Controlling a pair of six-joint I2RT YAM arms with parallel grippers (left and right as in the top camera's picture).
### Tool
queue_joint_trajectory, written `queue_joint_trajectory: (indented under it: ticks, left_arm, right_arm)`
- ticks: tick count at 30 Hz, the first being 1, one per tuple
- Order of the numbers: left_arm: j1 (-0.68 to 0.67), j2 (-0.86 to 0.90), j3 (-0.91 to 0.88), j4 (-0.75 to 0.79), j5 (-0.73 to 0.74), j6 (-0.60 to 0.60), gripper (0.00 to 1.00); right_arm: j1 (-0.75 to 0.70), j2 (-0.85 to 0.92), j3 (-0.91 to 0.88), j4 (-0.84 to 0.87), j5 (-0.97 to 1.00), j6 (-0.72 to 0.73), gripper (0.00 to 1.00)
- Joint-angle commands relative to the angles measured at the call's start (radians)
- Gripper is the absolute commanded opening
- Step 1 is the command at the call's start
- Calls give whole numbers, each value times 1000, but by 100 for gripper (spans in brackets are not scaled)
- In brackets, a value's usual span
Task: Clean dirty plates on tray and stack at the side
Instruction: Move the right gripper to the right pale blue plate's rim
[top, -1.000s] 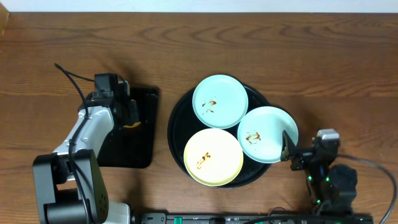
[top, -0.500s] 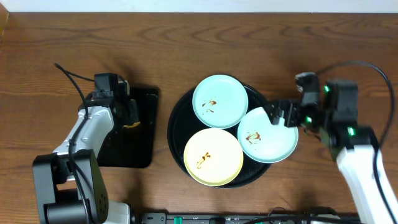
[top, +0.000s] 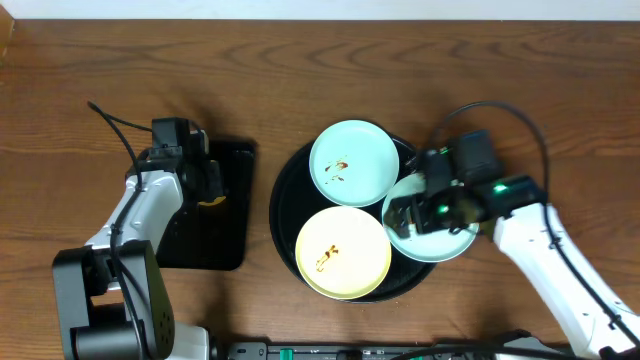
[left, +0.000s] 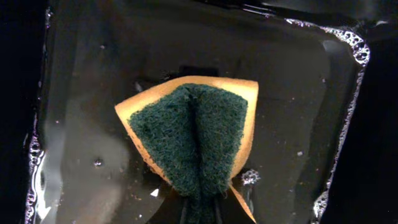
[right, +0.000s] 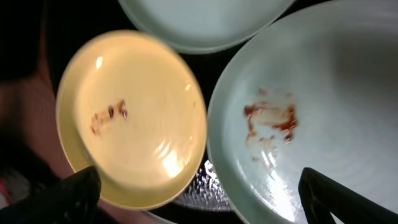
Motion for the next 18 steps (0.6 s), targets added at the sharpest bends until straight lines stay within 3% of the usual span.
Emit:
queue_joint_trajectory:
  ticks: [1,6,18]
  left_arm:
    - [-3,-11,26,-3,-6,-5,7]
    - [-3,-11,26,-2,-6,-5,7]
    - [-3,-11,26,-2,-6,-9,7]
  right_arm:
    - [82,-6,20,-7,57,-8,99]
    - [114,-6,20,10,-56,0,99]
    - [136,13,-71,64,-63,272,99]
